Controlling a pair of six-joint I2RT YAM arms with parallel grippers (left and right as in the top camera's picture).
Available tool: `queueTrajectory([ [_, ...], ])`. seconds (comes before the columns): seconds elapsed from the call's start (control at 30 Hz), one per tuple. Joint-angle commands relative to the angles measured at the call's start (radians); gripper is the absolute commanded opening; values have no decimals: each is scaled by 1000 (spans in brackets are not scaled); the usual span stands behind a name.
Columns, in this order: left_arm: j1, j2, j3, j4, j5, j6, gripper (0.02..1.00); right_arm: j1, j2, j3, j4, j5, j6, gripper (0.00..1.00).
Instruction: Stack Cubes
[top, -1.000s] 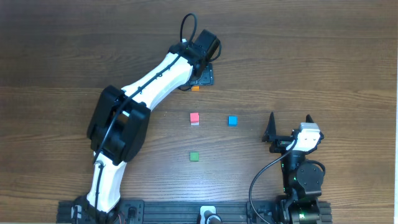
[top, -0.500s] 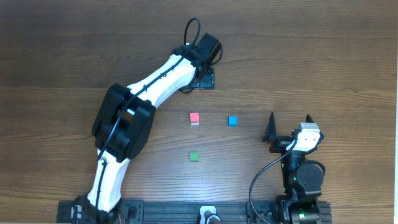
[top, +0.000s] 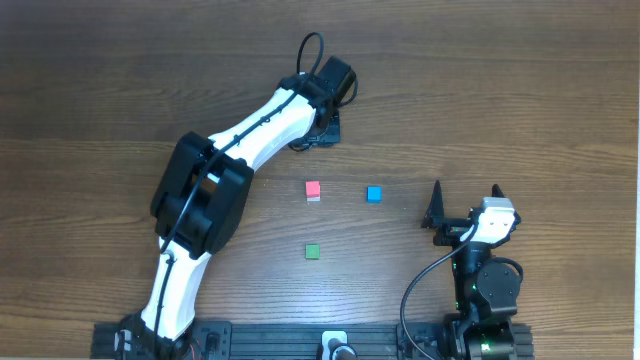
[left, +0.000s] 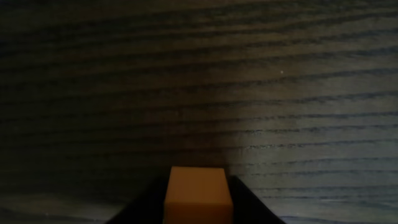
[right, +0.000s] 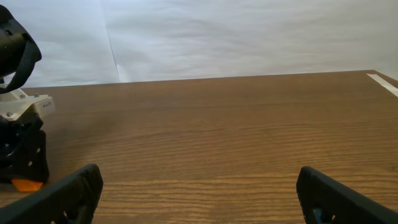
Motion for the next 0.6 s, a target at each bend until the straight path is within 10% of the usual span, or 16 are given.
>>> queueTrajectory([
  [0.03,-1,14,8,-1,6,2,251,-6,-7,-8,0,-5,-1,991],
  [0.6,-74,-301,-29,-197,-29,-128,132,-6,-7,-8,0,-5,-1,991],
])
